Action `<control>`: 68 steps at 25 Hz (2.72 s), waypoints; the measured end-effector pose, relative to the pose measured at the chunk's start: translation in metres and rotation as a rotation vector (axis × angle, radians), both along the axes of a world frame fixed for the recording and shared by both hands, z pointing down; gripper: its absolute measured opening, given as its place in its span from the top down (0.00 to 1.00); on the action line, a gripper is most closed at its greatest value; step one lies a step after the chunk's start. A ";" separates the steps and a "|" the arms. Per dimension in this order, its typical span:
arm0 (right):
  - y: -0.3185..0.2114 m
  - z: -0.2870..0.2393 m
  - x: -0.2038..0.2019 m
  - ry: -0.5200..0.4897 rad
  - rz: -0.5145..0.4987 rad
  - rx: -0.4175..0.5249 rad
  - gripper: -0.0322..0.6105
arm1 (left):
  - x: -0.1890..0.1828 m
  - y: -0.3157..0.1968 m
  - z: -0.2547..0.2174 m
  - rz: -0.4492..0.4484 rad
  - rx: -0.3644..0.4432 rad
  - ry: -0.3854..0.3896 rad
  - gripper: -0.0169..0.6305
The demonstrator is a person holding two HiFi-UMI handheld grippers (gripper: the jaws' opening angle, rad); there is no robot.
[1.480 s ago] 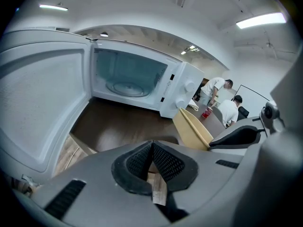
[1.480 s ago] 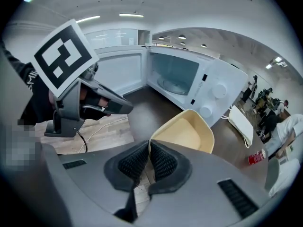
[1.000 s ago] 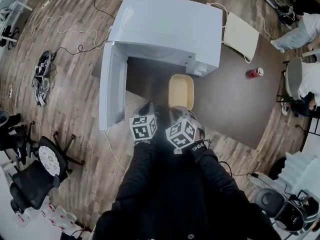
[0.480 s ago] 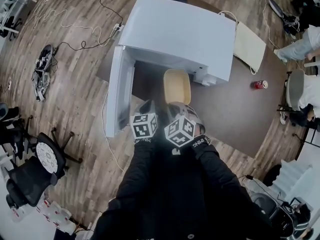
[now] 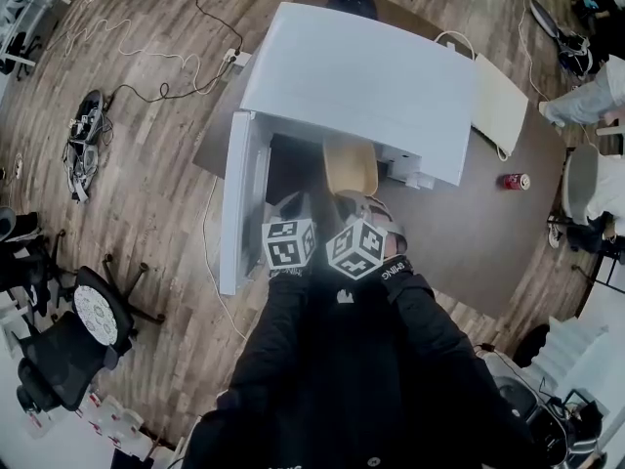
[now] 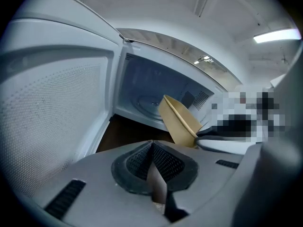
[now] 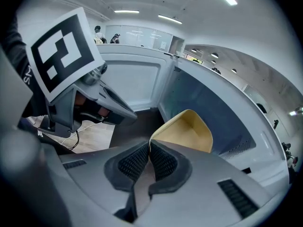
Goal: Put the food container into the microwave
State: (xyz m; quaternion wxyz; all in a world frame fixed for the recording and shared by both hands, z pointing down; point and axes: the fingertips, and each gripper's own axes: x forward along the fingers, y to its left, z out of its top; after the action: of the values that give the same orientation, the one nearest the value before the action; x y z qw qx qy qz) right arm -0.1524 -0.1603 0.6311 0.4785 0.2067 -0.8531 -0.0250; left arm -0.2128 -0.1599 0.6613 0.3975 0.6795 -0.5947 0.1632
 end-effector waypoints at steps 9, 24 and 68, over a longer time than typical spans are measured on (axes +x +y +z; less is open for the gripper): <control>-0.053 0.010 -0.012 0.028 -0.023 0.031 0.90 | -0.005 -0.041 0.008 0.011 -0.010 0.001 0.92; -0.107 0.027 -0.025 0.061 -0.047 0.078 0.90 | -0.013 -0.063 0.029 -0.013 -0.055 0.007 0.92; -0.048 -0.077 0.032 -0.309 0.274 0.080 0.90 | 0.039 -0.020 -0.048 0.026 0.103 -0.028 0.92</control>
State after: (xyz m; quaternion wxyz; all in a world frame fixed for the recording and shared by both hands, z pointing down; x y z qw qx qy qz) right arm -0.1201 -0.2078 0.5544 0.3322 0.3410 -0.8786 0.0387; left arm -0.1734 -0.1796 0.6138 0.3517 0.7042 -0.5990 0.1469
